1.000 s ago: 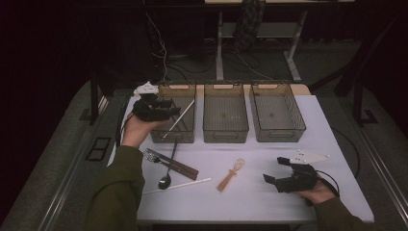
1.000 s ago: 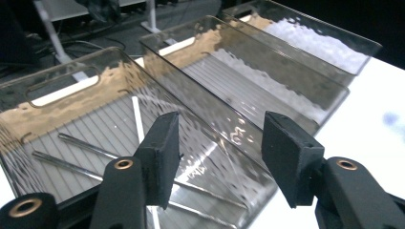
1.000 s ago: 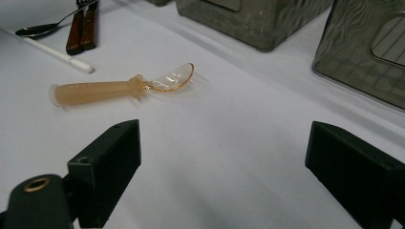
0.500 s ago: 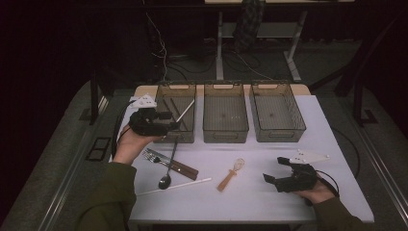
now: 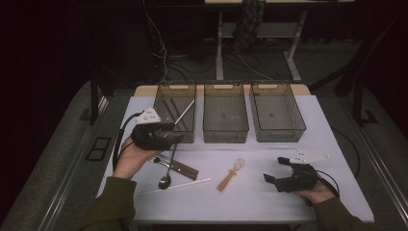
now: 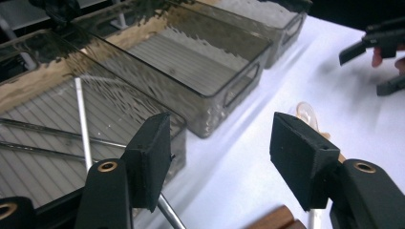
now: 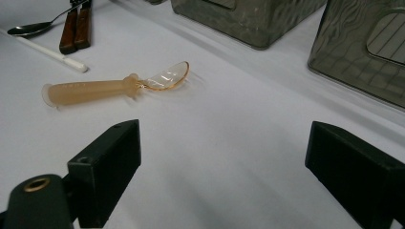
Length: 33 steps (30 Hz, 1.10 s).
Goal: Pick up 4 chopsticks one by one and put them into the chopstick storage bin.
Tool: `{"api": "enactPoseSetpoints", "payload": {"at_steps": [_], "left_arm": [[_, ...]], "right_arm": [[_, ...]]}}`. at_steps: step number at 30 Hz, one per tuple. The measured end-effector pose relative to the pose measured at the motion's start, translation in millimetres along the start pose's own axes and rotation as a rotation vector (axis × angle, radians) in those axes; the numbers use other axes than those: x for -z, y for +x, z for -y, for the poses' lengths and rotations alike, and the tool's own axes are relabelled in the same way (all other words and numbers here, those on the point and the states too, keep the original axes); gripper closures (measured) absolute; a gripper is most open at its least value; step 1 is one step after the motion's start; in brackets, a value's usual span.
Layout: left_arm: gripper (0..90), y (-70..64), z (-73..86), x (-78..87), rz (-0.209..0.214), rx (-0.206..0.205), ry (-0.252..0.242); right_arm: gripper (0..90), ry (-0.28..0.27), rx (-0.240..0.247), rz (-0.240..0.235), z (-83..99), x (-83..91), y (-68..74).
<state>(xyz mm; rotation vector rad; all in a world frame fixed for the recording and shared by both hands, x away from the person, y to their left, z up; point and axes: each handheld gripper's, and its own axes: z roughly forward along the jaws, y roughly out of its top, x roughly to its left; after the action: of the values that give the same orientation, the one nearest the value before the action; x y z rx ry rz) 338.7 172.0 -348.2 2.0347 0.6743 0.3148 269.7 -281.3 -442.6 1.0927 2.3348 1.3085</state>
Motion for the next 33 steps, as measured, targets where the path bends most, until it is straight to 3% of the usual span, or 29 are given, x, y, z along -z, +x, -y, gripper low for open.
{"api": "enactPoseSetpoints", "payload": {"at_steps": [10,14,19,27,33], "left_arm": [[40.9,-13.1,26.6,10.8,0.025,0.005,0.013],[46.6,-18.8,41.0,17.0,0.014,-0.010,0.020],[57.5,-26.0,55.9,21.2,0.030,-0.023,0.030],[72.0,-32.4,72.5,17.1,0.103,-0.021,0.093],[76.6,-34.6,83.6,8.8,0.156,-0.035,0.144]], "right_arm": [[11.2,0.002,0.002,-0.004,0.5,0.0,-0.8],[11.2,0.002,0.003,-0.002,0.6,0.1,-1.2],[11.2,0.002,0.005,-0.003,0.8,-0.1,-1.3],[11.2,0.007,0.011,-0.007,0.8,-0.4,-0.9],[11.2,0.010,0.012,-0.010,0.7,-1.4,-1.0]]}}
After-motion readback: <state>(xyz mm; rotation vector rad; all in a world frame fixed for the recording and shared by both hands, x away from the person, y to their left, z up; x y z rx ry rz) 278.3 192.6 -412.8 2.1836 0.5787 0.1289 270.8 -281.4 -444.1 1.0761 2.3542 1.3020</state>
